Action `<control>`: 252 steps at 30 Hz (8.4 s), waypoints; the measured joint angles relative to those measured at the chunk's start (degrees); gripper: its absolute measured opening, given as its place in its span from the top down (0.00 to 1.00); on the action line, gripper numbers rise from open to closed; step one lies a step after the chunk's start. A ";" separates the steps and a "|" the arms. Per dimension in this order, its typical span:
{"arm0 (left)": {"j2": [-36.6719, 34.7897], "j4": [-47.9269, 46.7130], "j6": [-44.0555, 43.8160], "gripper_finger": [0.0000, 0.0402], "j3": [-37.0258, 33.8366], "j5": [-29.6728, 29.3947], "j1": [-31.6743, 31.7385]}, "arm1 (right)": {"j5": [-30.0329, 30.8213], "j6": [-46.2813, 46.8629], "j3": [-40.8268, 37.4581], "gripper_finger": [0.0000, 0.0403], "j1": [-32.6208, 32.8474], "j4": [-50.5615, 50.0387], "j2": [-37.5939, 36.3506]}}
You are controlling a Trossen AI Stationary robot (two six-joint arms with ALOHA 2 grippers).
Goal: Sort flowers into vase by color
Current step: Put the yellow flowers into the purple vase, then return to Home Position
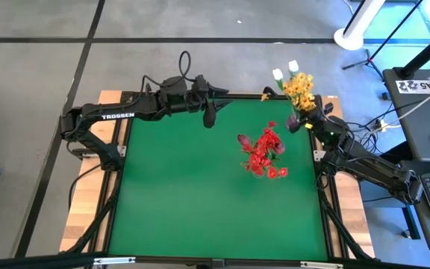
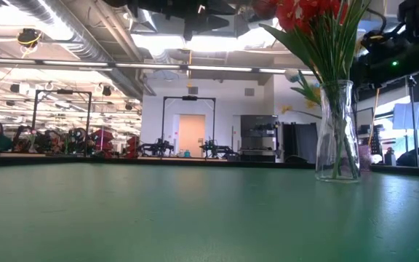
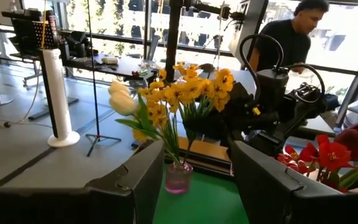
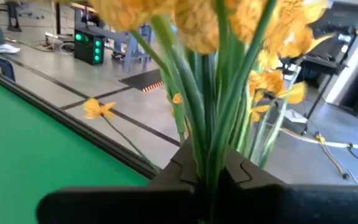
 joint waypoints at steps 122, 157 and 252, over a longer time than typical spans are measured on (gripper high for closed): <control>-44.92 4.57 -1.97 0.99 -39.45 -22.84 -19.61 | -35.96 22.21 3.61 0.98 0.04 -7.95 -18.80; -54.64 7.21 -1.65 1.00 -53.41 -24.43 -24.26 | -38.42 15.82 -12.74 0.98 0.07 3.47 -18.88; -85.72 -12.52 -7.52 1.00 -67.82 -37.49 -26.49 | -34.42 21.55 -13.00 0.98 0.02 1.11 -18.80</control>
